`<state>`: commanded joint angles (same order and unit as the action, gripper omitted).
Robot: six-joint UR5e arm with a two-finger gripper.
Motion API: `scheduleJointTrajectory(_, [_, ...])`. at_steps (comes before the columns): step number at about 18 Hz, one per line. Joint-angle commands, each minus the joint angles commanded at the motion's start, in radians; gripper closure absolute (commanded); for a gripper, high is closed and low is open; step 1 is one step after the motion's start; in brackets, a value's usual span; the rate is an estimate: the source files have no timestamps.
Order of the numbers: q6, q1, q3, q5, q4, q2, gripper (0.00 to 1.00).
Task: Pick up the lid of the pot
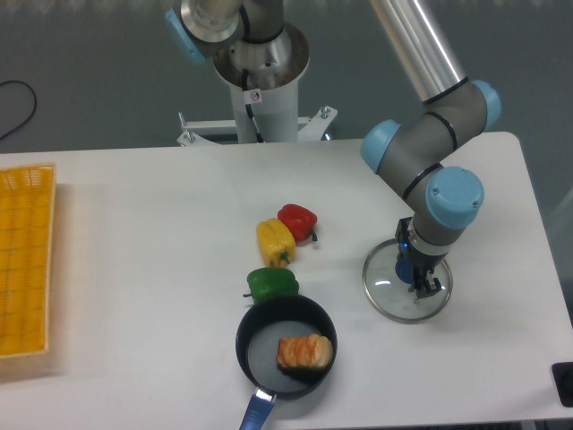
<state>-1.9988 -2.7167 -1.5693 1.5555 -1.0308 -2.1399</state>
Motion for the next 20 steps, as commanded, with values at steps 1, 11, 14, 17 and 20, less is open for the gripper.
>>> scheduleJointTrajectory(1, [0.0, 0.0, 0.0, 0.0, 0.0, 0.002, 0.48])
scheduleJointTrajectory(11, [0.018, 0.018, 0.0, 0.011, -0.014, 0.052, 0.48])
scheduleJointTrajectory(14, [0.02, 0.023, -0.003, 0.041, -0.029, 0.081, 0.48])
scheduleJointTrajectory(17, [0.02, 0.029, -0.003, 0.046, -0.051, 0.107, 0.48])
scheduleJointTrajectory(20, [0.02, 0.028, 0.0, 0.049, -0.071, 0.126, 0.48])
